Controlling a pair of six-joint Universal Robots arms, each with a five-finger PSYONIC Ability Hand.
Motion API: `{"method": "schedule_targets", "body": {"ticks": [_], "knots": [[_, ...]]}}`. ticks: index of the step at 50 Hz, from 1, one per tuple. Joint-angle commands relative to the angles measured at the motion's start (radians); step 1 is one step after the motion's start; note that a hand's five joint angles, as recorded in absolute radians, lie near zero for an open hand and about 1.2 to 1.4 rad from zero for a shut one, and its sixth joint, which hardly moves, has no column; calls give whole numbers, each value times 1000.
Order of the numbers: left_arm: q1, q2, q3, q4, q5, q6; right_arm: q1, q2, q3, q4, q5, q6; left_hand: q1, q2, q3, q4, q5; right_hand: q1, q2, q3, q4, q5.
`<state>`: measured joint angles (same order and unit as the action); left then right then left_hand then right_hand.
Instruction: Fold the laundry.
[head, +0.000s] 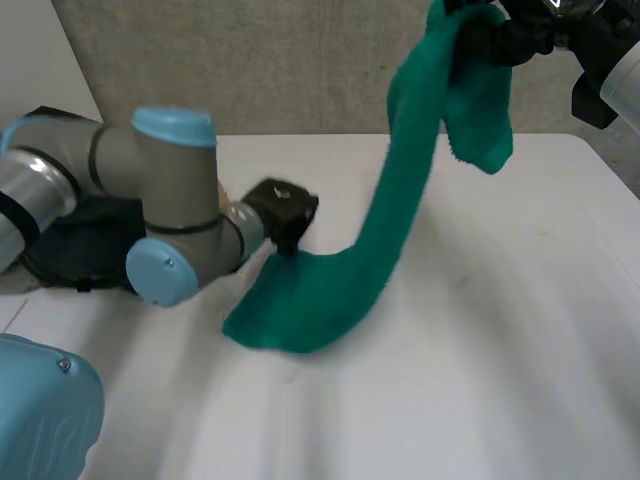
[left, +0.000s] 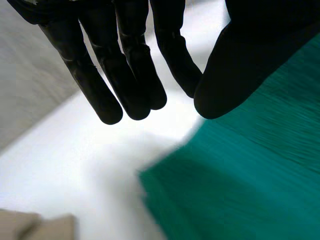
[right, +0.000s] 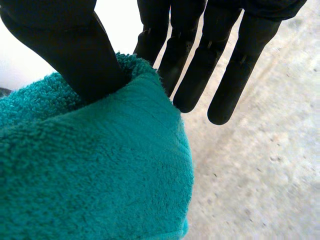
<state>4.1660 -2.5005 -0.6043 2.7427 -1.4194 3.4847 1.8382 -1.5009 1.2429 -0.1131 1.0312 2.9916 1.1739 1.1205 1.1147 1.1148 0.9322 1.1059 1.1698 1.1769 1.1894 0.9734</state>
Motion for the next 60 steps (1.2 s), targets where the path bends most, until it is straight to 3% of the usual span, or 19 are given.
{"method": "schedule_targets", "body": {"ticks": [1,6,12,14,15,16,26,35,43,50,60], "knots": [[29,94,234,82,-176,-121,-36,180,-104,-37,116,-83,222,276,282,281,290,290,226,219,207,248],[37,164,336,195,-223,-136,-27,269,-201,-108,230,-155,222,276,282,281,290,290,226,219,207,248],[37,224,269,241,-208,-147,6,294,-227,-186,254,-175,222,276,282,281,290,290,226,219,207,248],[36,223,224,230,-190,-153,16,288,-211,-181,244,-166,-37,17,23,22,31,290,226,219,207,248],[36,220,198,219,-178,-156,21,281,-201,-183,236,-160,-242,-189,-183,-183,-175,290,226,219,207,248],[34,209,146,197,-150,-168,32,259,-182,-186,221,-143,-593,-539,-534,-534,-526,290,226,219,207,248],[8,28,6,58,-44,-242,62,119,-89,-209,90,-30,-984,-930,-924,-925,-916,290,226,219,207,248],[-14,-84,90,18,-24,-358,69,70,-76,-204,30,72,-999,-946,-940,-940,-932,290,226,219,207,248],[-29,-135,155,-6,5,-538,72,18,-60,-212,-14,147,-999,-946,-940,-940,-932,290,226,219,207,248],[-60,-144,140,-28,82,-558,72,1,-69,-212,-16,194,-999,-946,-940,-940,-932,290,226,219,207,248],[-47,-158,179,21,10,-651,81,-61,-63,-212,-31,277,-916,-863,-857,-857,-849,290,226,219,207,248]]}}
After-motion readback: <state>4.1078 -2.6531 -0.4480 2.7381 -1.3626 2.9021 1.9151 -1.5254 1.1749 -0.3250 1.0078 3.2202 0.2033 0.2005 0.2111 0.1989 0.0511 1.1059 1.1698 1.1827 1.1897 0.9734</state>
